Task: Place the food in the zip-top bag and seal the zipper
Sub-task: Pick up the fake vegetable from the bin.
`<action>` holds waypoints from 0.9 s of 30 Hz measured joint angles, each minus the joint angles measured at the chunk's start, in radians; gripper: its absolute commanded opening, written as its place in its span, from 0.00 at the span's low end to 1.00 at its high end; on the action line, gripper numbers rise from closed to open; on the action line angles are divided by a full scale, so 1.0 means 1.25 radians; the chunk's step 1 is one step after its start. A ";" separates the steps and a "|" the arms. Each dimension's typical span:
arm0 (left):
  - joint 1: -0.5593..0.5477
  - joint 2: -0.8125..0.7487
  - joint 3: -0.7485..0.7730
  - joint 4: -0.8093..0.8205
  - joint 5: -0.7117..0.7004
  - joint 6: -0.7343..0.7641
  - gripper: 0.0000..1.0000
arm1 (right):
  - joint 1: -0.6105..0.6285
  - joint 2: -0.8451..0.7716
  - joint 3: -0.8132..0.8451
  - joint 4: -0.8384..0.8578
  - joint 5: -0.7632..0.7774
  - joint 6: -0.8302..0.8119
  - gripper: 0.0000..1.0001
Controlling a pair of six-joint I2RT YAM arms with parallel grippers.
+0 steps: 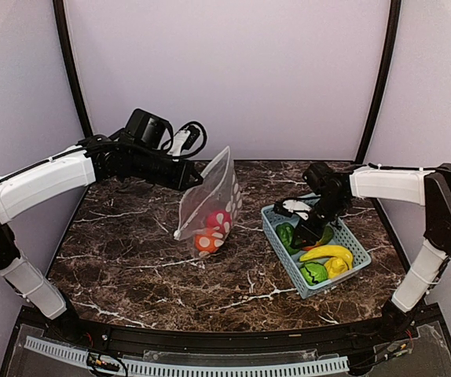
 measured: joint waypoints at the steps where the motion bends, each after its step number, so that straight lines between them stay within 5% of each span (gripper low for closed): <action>1: 0.000 -0.001 -0.001 0.001 0.000 0.000 0.01 | 0.000 0.000 0.000 0.000 -0.001 0.000 0.68; 6: 0.000 -0.001 -0.005 0.002 0.003 -0.001 0.01 | -0.003 0.002 0.003 0.007 -0.012 0.005 0.90; 14: 0.000 -0.001 -0.007 0.009 0.005 -0.005 0.01 | -0.021 0.058 0.025 0.027 -0.034 0.019 0.92; 27: 0.000 -0.001 -0.014 0.012 0.009 -0.008 0.01 | -0.037 0.089 0.051 0.042 -0.069 0.027 0.62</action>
